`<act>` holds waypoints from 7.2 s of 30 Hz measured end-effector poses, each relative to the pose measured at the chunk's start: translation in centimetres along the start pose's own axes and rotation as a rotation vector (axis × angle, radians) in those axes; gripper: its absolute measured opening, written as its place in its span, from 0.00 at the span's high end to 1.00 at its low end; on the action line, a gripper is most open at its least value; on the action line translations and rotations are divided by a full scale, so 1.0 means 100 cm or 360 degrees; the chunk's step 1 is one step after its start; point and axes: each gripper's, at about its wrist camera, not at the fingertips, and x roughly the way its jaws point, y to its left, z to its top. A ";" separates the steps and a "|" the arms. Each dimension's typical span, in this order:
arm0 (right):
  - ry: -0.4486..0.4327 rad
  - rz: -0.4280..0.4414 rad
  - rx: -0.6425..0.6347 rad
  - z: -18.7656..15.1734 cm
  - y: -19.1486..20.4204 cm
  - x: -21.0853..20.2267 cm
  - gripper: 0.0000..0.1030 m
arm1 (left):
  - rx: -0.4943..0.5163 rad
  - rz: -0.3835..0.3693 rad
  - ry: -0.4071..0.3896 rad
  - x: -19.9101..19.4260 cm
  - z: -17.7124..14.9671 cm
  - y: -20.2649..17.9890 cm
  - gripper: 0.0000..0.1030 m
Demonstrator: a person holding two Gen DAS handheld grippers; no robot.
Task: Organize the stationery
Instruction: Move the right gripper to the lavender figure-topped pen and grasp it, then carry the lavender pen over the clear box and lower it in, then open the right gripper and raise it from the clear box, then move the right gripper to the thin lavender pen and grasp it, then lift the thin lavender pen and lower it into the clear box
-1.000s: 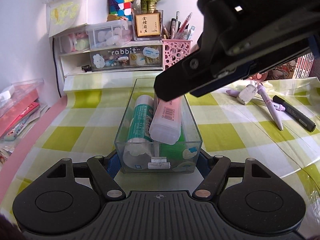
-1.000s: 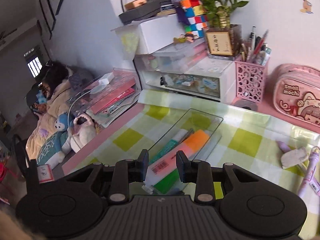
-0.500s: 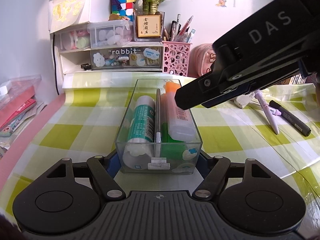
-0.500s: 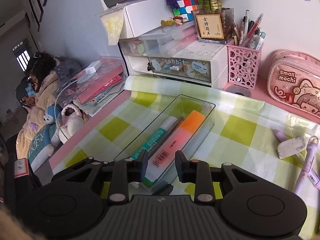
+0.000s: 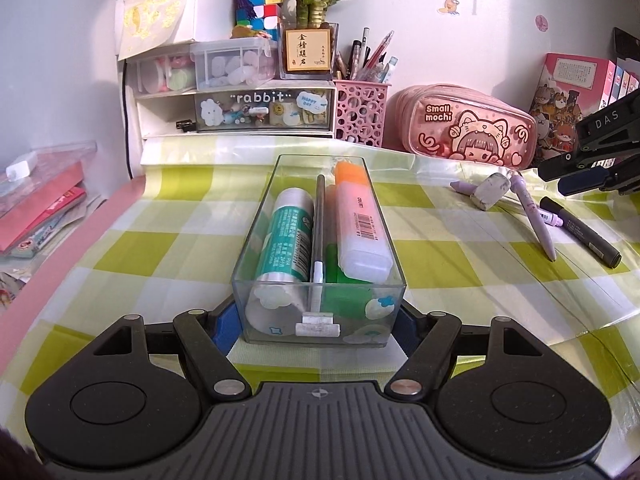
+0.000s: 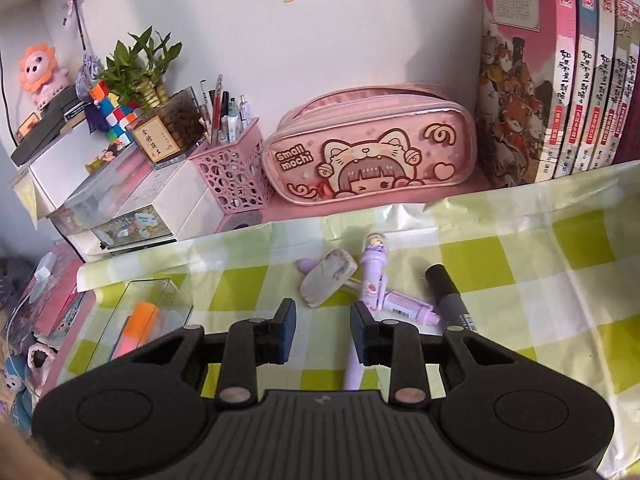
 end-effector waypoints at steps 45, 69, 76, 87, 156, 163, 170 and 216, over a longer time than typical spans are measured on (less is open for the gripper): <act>0.0012 0.0424 0.0106 0.009 0.074 0.003 1.00 | 0.0006 0.0032 -0.0041 -0.004 -0.006 -0.005 0.30; 0.0308 0.0643 0.0230 -0.014 0.134 0.066 1.00 | 0.0012 0.0035 -0.0047 -0.003 -0.004 -0.006 0.29; 0.0378 0.0587 0.0226 -0.015 0.142 0.077 0.99 | 0.0020 0.0026 -0.0054 -0.001 -0.004 -0.004 0.30; 0.0393 0.0561 0.0086 -0.013 0.154 0.079 0.98 | 0.0028 0.0021 -0.0055 -0.002 -0.005 -0.003 0.30; 0.0170 -0.0261 -0.0747 0.012 0.025 0.074 0.83 | 0.0016 0.0029 -0.0059 -0.004 -0.007 -0.001 0.30; 0.0181 -0.0303 -0.0734 0.007 0.016 0.080 0.81 | 0.0017 0.0031 -0.0058 -0.004 -0.007 -0.001 0.30; 0.0200 -0.0272 -0.0596 0.010 0.023 0.080 0.99 | 0.0023 0.0033 -0.0058 -0.004 -0.006 -0.001 0.30; 0.0272 0.0132 0.0001 -0.010 0.035 0.066 1.00 | 0.0026 0.0031 -0.0061 -0.005 -0.007 -0.001 0.30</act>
